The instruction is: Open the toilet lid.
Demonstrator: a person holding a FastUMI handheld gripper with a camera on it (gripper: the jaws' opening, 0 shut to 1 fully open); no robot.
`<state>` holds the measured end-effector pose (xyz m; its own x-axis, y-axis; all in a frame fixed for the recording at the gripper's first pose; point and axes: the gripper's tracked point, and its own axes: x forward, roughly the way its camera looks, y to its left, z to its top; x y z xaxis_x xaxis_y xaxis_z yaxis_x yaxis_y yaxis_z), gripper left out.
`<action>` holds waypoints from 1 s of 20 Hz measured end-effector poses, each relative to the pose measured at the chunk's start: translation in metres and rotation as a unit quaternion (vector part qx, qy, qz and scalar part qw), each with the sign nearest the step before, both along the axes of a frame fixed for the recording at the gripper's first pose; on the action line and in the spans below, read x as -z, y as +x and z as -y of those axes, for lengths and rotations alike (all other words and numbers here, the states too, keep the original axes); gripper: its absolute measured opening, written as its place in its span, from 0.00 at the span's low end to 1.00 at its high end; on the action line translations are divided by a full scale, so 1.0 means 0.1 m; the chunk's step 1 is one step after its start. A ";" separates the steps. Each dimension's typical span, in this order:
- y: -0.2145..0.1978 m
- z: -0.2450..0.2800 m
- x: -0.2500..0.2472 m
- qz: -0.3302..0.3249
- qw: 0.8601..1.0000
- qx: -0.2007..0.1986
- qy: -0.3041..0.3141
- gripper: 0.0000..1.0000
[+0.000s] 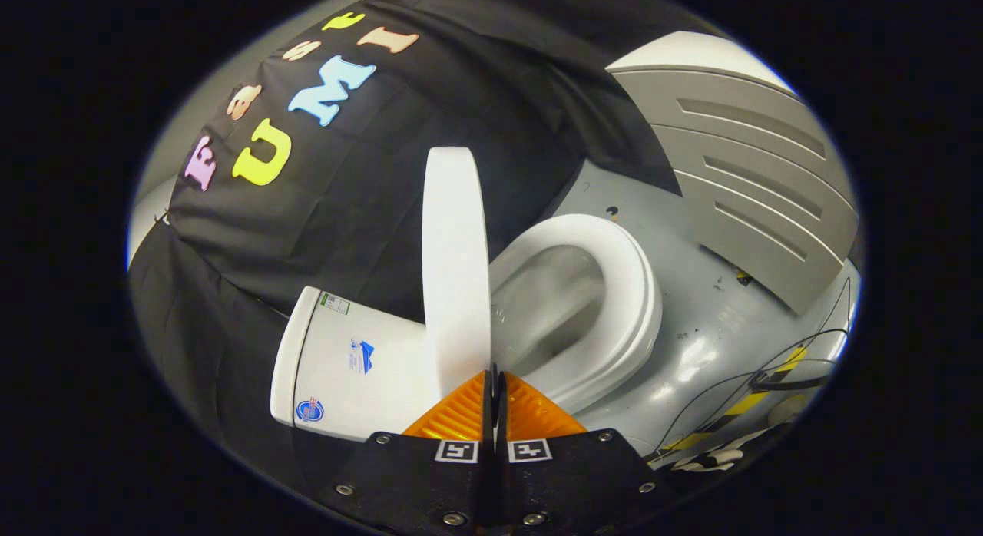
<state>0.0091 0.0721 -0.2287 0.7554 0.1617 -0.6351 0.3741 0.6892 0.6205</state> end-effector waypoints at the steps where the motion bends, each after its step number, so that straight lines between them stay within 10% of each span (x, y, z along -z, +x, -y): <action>1: 0.01 -0.03 -0.03 0.005 1.000 -0.001 -0.008 0.00; 20: 0.11 -0.59 -0.57 0.064 0.989 -0.043 -0.123 0.00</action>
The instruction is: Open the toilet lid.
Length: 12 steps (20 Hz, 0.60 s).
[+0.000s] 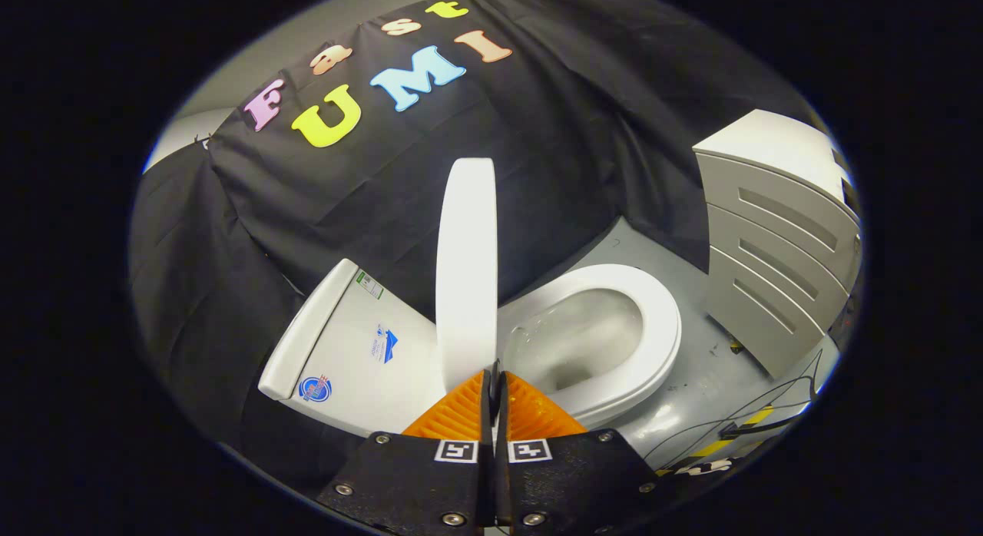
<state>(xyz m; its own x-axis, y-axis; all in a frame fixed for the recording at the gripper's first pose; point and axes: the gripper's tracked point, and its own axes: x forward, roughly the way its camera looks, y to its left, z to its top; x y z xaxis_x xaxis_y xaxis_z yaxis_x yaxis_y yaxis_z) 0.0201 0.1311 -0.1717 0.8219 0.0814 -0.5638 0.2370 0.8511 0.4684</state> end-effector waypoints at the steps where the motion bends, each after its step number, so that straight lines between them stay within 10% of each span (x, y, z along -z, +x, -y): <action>1: 0.01 -0.02 -0.02 0.002 1.000 -0.001 -0.004 0.00; 12: 0.11 -0.45 -0.27 0.041 0.998 -0.020 -0.037 0.00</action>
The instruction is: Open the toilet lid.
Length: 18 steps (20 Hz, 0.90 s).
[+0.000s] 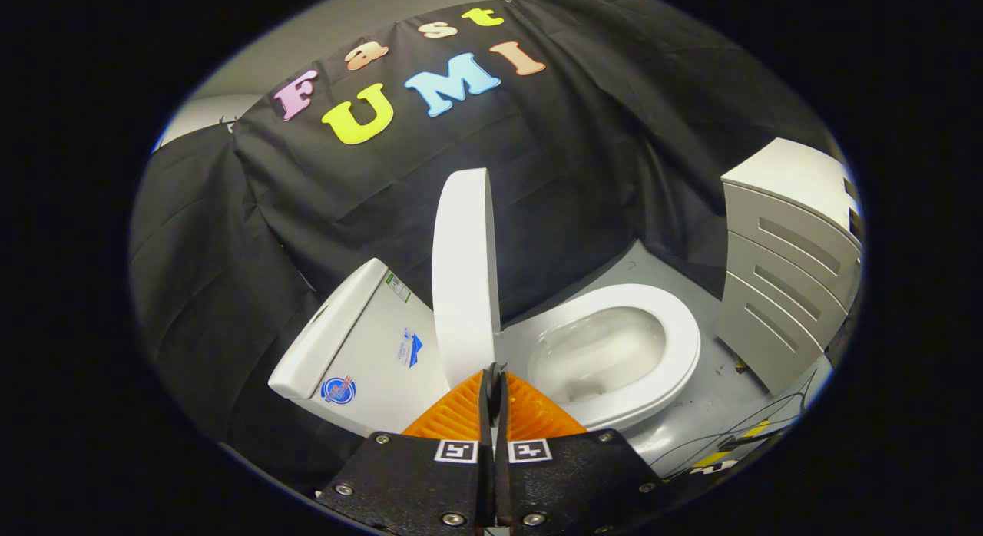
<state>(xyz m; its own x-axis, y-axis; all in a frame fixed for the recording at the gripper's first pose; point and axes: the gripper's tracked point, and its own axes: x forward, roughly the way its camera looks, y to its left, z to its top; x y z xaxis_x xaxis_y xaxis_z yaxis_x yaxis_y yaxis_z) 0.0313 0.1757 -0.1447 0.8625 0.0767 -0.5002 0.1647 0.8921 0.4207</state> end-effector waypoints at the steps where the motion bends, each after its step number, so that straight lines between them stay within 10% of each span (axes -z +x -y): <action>1: 0.01 -0.04 -0.02 0.002 1.000 -0.004 -0.003 0.00; 18: 0.13 -0.81 -0.20 0.043 0.997 -0.061 -0.032 0.00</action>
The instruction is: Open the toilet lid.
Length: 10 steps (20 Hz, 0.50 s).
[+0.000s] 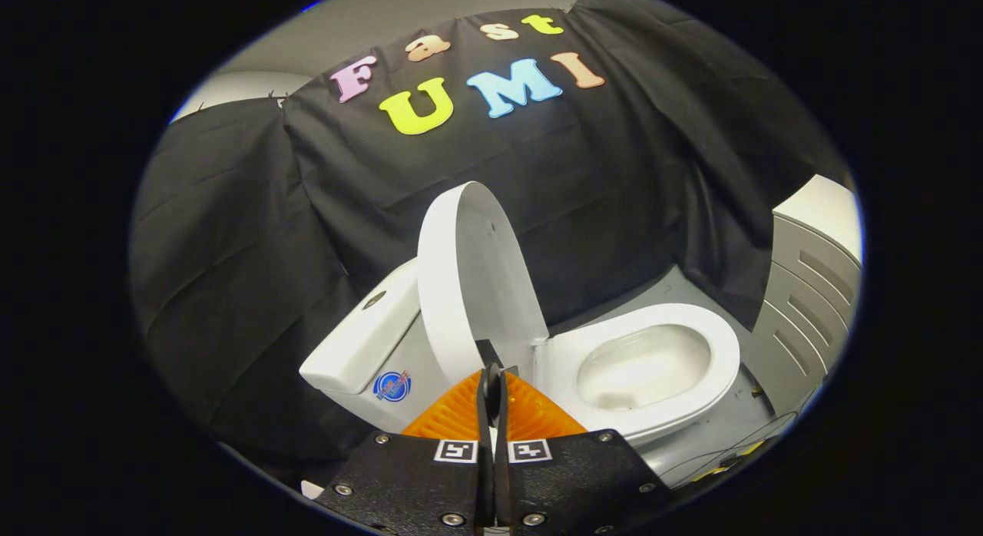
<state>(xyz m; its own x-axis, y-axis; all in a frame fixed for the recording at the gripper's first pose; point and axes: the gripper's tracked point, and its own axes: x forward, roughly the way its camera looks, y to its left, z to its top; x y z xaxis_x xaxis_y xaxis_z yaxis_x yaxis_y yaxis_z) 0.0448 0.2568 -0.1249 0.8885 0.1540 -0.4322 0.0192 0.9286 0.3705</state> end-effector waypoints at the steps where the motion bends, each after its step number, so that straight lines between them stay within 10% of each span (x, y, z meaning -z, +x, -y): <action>1: 0.01 -0.04 0.00 0.001 1.000 -0.004 -0.002 0.00; 10: 0.03 -0.32 0.00 0.005 1.000 -0.024 -0.005 0.00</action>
